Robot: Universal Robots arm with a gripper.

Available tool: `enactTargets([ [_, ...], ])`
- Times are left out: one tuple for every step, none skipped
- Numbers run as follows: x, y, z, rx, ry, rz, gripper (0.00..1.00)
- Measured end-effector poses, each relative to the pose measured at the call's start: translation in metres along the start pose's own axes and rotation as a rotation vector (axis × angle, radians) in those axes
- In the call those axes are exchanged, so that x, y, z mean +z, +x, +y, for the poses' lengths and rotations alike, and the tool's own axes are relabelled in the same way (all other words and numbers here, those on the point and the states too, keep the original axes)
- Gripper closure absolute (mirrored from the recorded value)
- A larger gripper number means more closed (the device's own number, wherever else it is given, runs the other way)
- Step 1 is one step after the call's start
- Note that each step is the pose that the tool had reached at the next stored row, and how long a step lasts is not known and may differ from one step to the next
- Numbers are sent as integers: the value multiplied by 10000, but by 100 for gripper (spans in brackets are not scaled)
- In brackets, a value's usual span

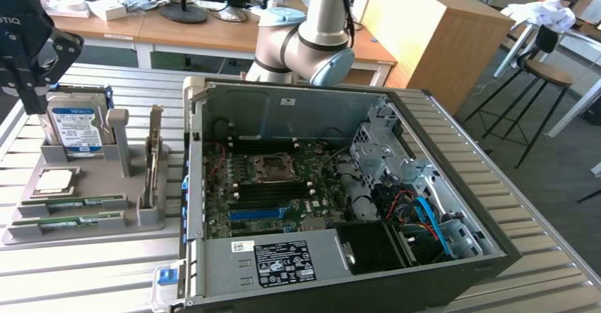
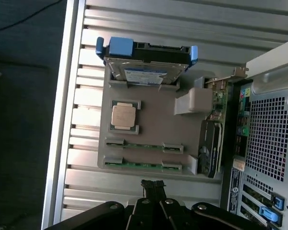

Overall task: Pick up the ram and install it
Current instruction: 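Pick up the ram and move it above insertion slot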

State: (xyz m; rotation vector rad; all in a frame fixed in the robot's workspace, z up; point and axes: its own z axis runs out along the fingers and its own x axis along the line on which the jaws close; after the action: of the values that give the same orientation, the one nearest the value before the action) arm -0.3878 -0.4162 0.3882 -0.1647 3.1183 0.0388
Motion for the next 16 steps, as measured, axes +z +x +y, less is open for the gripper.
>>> enactTargets([
  [0, 0, 0, -128, 23, 7, 90],
  [0, 0, 0, -263, 47, 16, 90],
  [1, 0, 0, -413, 64, 21, 90],
  [2, 0, 0, -570, 79, 26, 90],
  [2, 0, 0, -734, 92, 34, 90],
  [2, 0, 0, -901, 105, 40, 90],
  [2, 0, 0, -1083, 117, 46, 90],
  [2, 0, 0, -1245, 128, 51, 90],
  [2, 0, 0, -1409, 136, 55, 90],
  [3, 0, 0, -1571, 141, 60, 90],
  [3, 0, 0, -1728, 148, 64, 90],
  [3, 0, 0, -1880, 153, 68, 90],
  [4, 0, 0, -2031, 158, 71, 90],
  [4, 0, 0, -2180, 164, 75, 90],
  [5, 0, 0, -2348, 169, 79, 90],
  [5, 0, 0, -2507, 175, 83, 90],
])
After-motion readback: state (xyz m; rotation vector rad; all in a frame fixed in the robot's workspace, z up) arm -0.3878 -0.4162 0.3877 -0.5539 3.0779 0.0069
